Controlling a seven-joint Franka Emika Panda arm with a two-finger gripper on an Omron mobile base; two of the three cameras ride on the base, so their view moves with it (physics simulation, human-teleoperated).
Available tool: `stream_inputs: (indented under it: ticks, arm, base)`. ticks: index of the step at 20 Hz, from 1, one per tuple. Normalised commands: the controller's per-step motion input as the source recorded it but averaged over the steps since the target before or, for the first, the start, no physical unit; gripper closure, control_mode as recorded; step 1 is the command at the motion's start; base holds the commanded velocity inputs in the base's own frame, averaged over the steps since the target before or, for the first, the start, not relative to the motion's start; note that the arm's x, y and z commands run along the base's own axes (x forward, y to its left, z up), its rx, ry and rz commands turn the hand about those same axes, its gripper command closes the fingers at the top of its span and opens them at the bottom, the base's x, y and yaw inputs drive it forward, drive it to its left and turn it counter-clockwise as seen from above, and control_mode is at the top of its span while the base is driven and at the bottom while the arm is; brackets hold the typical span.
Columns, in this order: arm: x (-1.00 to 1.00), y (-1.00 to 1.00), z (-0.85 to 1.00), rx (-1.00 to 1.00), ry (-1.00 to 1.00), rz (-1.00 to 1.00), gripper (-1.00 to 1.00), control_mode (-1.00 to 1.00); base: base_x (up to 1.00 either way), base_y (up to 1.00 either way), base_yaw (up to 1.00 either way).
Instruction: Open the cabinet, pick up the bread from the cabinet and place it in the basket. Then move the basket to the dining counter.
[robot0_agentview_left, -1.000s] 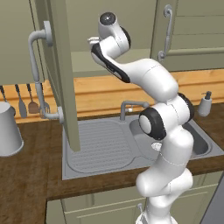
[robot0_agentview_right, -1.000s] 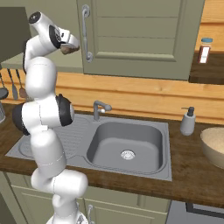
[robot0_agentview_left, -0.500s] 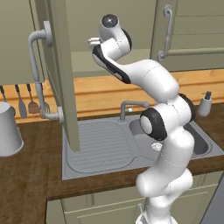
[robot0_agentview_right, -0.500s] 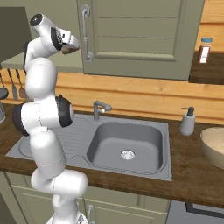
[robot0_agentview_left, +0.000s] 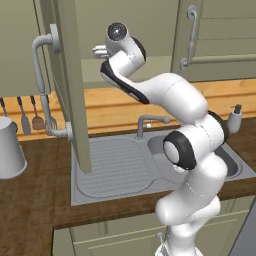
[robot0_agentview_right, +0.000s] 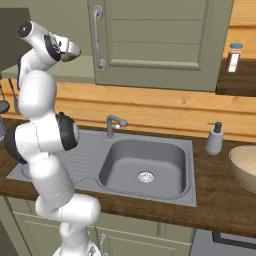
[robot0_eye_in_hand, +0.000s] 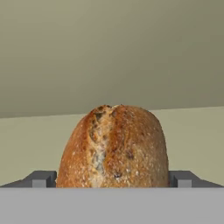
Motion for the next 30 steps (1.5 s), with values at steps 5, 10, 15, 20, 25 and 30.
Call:
stream_inputs:
  ticks: [5,10,15,20,25,30]
  arm:
    - [-1.00,0.06,0.53,0.02,0.00,0.00,1.00,-1.00]
    - [-1.00,0.00,0.21,0.06,0.00,0.00,1.00,-1.00]
    - [-1.00,-0.23,-0.04,0.04,0.01,0.07,1.00,-1.00]
    - [-1.00,-0.48,0.01,0.22,0.16,0.15,1.00,-1.00]
    - [-1.00,-0.08,-0.15,0.02,0.48,0.03,1.00,-1.00]
    - [-1.00,0.00,-0.31,0.00,0.46,0.00,1.00,-1.00]
  base:
    - [0.00,0.00,0.00]
    - [0.00,0.00,0.00]
    - [0.00,0.00,0.00]
    - [0.00,0.00,0.00]
    - [0.00,0.00,0.00]
    - [0.00,0.00,0.00]
